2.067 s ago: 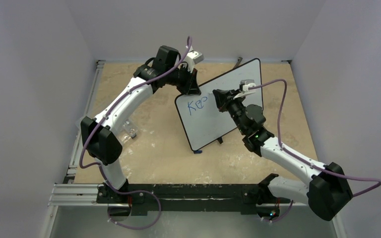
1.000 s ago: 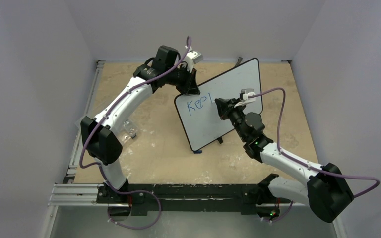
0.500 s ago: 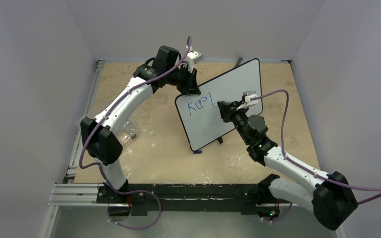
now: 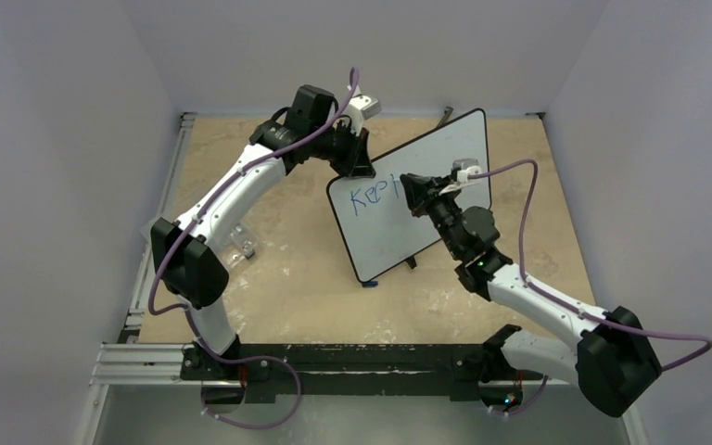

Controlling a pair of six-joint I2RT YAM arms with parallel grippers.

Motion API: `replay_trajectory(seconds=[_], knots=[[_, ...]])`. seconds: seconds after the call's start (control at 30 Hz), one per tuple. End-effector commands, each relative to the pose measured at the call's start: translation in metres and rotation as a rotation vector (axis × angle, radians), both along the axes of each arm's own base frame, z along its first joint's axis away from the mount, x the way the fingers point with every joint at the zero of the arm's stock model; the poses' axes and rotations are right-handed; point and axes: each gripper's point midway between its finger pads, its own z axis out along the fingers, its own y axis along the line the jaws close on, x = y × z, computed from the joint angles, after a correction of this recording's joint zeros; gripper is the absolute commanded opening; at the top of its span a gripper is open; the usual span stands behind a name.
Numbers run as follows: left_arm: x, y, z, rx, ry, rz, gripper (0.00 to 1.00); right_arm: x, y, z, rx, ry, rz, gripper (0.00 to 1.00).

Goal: Write a sentence on the whiteboard

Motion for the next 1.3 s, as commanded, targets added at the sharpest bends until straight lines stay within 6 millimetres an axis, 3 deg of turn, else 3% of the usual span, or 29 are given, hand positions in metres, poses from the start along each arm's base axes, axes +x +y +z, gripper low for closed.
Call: replay_trajectory(seconds=[0.0, 0.37, 0.73, 1.27], knots=[[0.025, 0.016, 0.005, 0.081, -0.133, 0.061, 0.00, 0.004, 0.003, 0.050, 0.071, -0.122, 0.006, 0.00], [0.024, 0.018, 0.004, 0.086, -0.137, 0.062, 0.00, 0.017, 0.003, 0.042, 0.071, -0.091, -0.037, 0.00], [0.025, 0.017, 0.001, 0.090, -0.135, 0.060, 0.00, 0.029, -0.019, 0.027, 0.051, -0.020, -0.178, 0.00], [0.027, 0.017, 0.000, 0.094, -0.131, 0.065, 0.00, 0.021, -0.017, 0.002, 0.031, 0.035, -0.142, 0.00]])
